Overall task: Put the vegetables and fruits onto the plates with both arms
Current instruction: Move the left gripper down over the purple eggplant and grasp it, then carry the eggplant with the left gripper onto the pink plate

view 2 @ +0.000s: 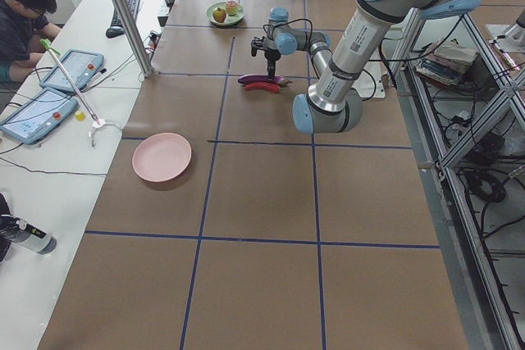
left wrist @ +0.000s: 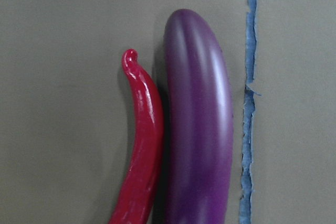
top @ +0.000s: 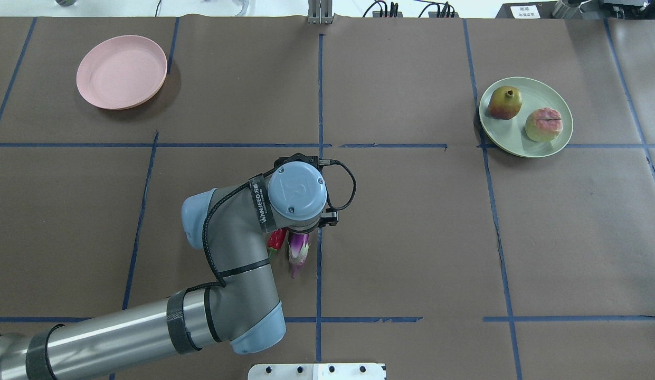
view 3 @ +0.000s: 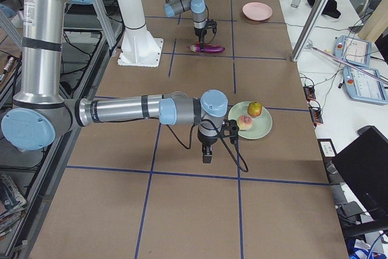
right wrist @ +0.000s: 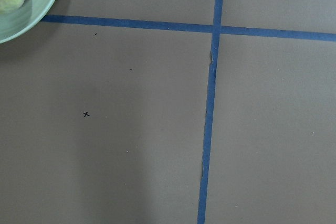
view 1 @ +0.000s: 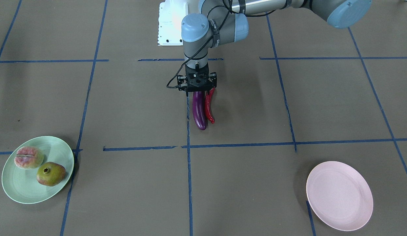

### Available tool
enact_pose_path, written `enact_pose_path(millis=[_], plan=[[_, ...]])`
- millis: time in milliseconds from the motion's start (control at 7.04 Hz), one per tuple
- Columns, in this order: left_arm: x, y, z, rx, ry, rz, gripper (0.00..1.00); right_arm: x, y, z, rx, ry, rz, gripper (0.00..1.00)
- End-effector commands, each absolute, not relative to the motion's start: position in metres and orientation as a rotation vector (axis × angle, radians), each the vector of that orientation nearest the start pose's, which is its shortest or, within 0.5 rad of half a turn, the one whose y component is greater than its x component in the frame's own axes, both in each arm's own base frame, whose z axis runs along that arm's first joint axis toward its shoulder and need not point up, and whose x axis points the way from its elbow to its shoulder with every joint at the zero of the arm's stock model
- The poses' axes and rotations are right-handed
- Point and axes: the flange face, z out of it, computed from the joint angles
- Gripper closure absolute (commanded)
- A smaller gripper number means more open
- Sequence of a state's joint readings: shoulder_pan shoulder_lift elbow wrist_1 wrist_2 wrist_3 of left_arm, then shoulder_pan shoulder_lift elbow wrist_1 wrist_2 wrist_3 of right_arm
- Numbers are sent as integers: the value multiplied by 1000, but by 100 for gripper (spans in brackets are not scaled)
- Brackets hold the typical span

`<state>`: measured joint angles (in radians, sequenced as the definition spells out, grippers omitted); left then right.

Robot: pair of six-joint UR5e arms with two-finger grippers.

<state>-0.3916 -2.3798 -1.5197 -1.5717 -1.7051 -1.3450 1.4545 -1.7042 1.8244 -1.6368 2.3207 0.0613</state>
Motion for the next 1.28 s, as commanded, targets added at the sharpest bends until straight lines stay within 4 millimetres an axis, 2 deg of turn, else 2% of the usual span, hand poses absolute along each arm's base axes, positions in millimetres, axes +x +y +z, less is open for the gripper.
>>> enact_pose_path(millis=[0, 142, 426, 568, 710, 852, 994, 1136], plan=[[636, -390, 188, 109, 756, -105, 72, 15, -441, 605, -17, -752, -71, 0], [635, -389, 186, 111, 761, -105, 97, 14, -441, 605, -17, -752, -72, 0], [622, -392, 175, 120, 790, -107, 100, 14, -442, 605, -17, -752, -72, 0], [591, -413, 160, 148, 826, -136, 100, 14, -442, 602, -11, -752, -74, 0], [550, -451, 159, 110, 861, -171, 100, 14, -442, 601, -10, -752, -75, 0], [496, -501, 171, 55, 891, -196, 100, 14, -443, 602, -10, -752, -75, 0], [445, -549, 189, 78, 876, -187, 100, 14, -443, 602, -10, -752, -75, 0], [401, -603, 227, 104, 814, -217, 100, 14, -443, 602, -9, -752, -76, 0]])
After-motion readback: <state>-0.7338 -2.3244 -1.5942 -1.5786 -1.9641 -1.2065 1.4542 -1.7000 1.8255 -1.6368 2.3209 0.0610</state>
